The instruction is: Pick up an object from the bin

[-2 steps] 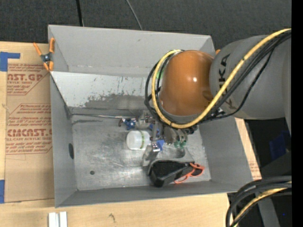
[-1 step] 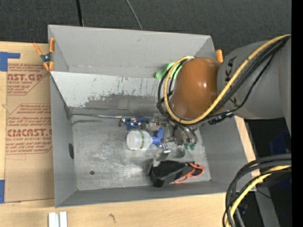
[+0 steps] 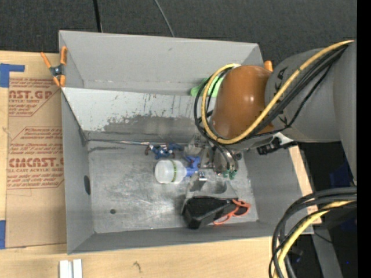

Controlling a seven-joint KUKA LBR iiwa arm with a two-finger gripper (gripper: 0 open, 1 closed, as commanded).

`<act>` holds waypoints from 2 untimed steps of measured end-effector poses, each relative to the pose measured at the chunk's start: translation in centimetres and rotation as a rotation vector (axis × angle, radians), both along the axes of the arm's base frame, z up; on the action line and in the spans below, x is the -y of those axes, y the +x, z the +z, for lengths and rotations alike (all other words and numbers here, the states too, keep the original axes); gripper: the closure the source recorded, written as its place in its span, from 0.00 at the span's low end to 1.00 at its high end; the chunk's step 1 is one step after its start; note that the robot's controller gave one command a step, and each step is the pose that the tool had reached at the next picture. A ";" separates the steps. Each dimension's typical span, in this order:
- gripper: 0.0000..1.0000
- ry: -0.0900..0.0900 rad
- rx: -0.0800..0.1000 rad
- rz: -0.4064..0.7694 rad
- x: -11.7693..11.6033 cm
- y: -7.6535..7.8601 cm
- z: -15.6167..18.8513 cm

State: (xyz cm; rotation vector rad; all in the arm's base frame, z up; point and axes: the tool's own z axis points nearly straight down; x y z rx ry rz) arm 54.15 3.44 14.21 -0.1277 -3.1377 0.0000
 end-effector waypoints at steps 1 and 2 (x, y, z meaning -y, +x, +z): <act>1.00 0.004 0.011 0.184 4.8 3.7 -6.3; 1.00 0.004 0.011 0.184 4.8 3.7 -6.3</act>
Offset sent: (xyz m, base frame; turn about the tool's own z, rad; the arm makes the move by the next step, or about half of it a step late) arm 0.0000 0.0000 0.0000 0.0000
